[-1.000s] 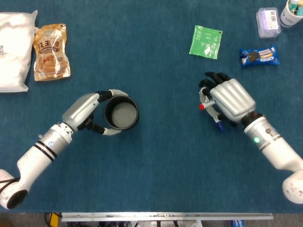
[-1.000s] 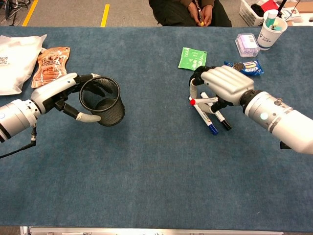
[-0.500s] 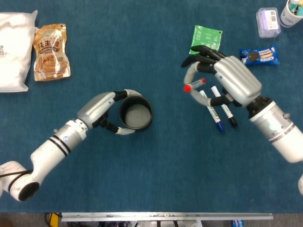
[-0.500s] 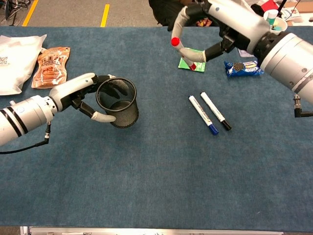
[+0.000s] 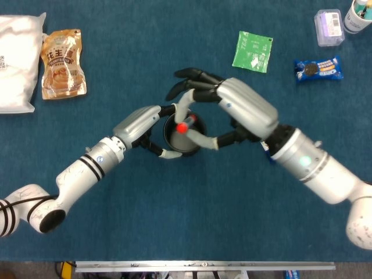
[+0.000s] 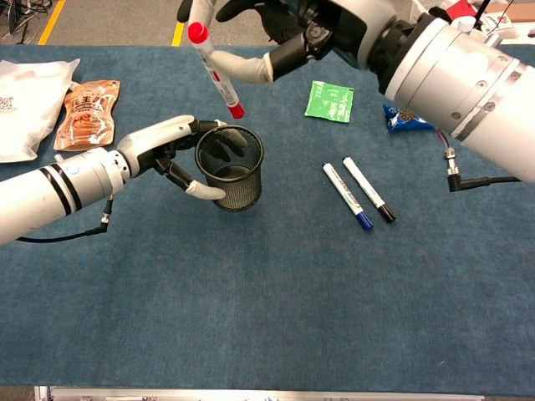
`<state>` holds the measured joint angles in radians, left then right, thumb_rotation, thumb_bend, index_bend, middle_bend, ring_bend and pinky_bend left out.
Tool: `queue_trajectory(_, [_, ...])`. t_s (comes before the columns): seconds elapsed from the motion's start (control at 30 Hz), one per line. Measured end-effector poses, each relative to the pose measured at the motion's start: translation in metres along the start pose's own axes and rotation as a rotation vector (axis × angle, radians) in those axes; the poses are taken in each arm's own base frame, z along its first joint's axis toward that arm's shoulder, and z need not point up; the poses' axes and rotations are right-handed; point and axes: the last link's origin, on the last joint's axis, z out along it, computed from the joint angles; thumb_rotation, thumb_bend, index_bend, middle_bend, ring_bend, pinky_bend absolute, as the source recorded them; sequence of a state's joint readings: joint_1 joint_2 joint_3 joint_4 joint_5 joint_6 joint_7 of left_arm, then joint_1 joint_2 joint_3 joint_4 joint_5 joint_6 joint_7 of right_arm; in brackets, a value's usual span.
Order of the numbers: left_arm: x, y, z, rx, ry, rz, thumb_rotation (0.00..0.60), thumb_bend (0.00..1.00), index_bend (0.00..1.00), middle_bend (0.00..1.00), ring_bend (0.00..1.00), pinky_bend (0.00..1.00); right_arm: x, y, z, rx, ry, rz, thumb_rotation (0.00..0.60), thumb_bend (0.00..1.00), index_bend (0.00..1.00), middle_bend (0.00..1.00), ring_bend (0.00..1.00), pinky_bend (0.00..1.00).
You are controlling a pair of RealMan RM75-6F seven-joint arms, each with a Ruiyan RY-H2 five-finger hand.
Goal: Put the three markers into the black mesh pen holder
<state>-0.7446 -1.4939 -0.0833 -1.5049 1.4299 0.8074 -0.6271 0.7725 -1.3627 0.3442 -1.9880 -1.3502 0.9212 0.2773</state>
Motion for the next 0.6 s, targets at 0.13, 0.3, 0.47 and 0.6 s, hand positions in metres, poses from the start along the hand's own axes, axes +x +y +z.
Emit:
queue_trajectory(0.13, [0.003, 0.003, 0.003, 0.000, 0.004, -0.008, 0.600, 0.17, 0.26, 0.37, 0.29, 0.21, -0.010, 0.000, 0.006, -0.003, -0.023, -0.004, 0.600, 0.37, 0.63, 0.34, 0.12, 0.19])
queue_trajectory(0.3, [0.005, 0.004, 0.003, 0.000, 0.004, -0.014, 0.600, 0.17, 0.25, 0.37, 0.29, 0.21, -0.017, 0.010, 0.009, -0.029, -0.029, -0.013, 0.600, 0.37, 0.63, 0.34, 0.12, 0.19])
queue_trajectory(0.47, [0.006, 0.007, 0.003, -0.004, 0.008, -0.020, 0.600, 0.17, 0.25, 0.37, 0.29, 0.21, -0.025, 0.019, 0.013, -0.045, -0.039, -0.014, 0.600, 0.37, 0.63, 0.34, 0.12, 0.17])
queue_trajectory(0.6, [0.007, 0.007, 0.003, -0.004, 0.009, -0.020, 0.600, 0.17, 0.25, 0.37, 0.29, 0.21, -0.032, 0.024, 0.014, -0.048, -0.062, -0.054, 0.600, 0.33, 0.51, 0.28, 0.10, 0.12])
